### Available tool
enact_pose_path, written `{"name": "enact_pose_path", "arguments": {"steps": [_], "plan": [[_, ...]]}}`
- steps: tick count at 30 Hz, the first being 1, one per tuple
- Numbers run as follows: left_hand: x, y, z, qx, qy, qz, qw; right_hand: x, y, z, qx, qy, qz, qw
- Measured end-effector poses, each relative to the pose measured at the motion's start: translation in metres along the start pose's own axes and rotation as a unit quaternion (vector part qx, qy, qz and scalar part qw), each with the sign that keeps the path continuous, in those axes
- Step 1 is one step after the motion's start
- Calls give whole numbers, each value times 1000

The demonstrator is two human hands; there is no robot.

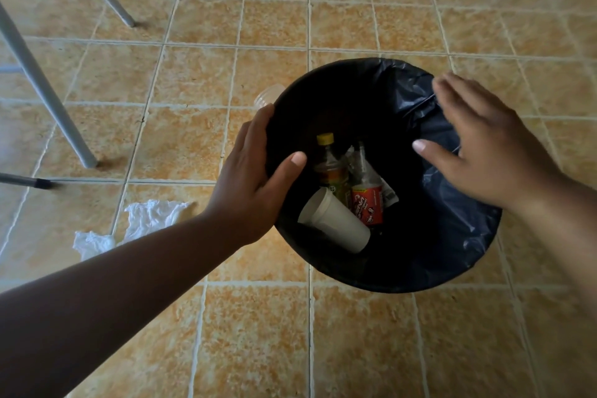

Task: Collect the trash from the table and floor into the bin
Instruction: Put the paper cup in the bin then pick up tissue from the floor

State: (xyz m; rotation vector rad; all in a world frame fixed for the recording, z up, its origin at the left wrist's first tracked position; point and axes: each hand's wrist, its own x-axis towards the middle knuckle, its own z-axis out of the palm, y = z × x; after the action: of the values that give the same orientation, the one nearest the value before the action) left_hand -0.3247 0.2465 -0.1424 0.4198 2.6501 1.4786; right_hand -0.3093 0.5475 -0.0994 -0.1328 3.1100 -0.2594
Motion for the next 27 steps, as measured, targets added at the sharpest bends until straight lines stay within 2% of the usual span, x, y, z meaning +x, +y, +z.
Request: {"name": "enact_pose_path", "arguments": {"steps": [6, 9, 14, 19, 21, 23, 25, 27], "plan": [[-1, -4, 1, -10, 2, 0, 1000, 49, -16, 0, -62, -20, -51, 997], [-1, -4, 1, -9, 0, 5, 1000, 70, -30, 4, -42, -35, -58, 997], [-2, -4, -1, -6, -2, 9, 1000, 75, -37, 17, -92, -29, -56, 994], [2, -12, -5, -93, -24, 22, 995, 74, -38, 21, -101, -9, -54, 993], [10, -21, -6, -148, 4, -14, 989, 72, -36, 22, -105, -6, -51, 993], [25, -28, -8, -175, 58, -90, 979, 73, -36, 24, -102, -5, -49, 994], [45, -40, -9, -151, 76, -166, 972, 73, -37, 25, -100, -4, -47, 994], [72, -56, -8, -81, 37, -228, 970, 74, -38, 25, -103, -1, -42, 994]]}}
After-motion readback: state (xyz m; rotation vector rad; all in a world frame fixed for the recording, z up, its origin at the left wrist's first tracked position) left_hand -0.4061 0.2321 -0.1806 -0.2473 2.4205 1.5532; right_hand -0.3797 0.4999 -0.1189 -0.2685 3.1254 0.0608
